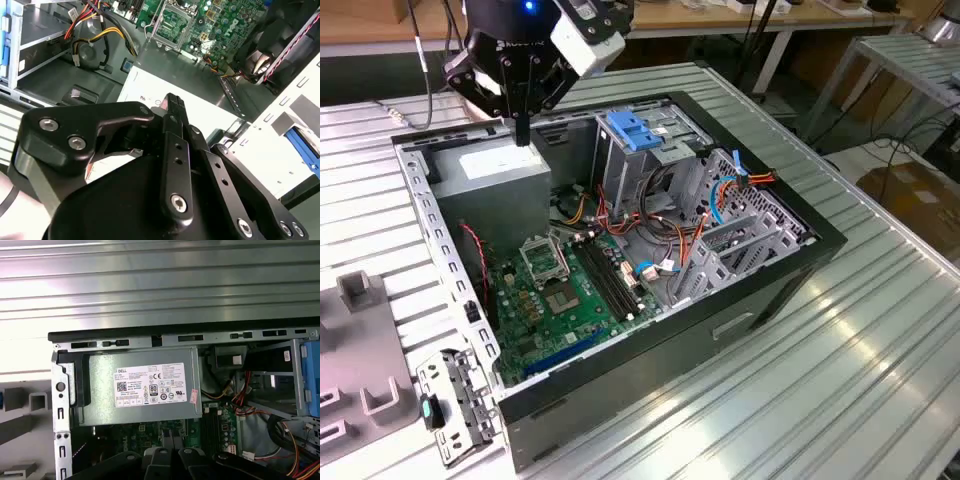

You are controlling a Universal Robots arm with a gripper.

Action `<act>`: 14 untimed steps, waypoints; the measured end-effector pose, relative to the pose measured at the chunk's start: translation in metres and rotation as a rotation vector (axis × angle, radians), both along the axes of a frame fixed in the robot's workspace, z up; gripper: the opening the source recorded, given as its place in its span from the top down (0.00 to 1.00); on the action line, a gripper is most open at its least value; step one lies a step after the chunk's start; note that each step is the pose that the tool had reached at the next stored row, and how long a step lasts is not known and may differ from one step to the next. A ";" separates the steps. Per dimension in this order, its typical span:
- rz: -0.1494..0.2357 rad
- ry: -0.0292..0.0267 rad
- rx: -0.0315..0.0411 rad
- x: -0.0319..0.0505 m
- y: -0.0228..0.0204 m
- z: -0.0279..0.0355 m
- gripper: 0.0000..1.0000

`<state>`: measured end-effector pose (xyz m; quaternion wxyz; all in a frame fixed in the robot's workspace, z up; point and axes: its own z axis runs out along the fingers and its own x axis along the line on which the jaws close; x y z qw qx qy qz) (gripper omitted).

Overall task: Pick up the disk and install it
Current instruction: 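Reach for the disk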

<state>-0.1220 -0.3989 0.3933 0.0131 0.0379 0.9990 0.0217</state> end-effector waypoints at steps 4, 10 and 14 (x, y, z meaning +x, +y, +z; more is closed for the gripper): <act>0.000 0.0000 0.0000 -0.0035 0.0000 0.0000 0.89; 0.000 0.0000 0.0000 -0.0084 0.0000 -0.0001 0.89; 0.000 0.0000 0.0000 -0.0102 0.0000 -0.0001 0.89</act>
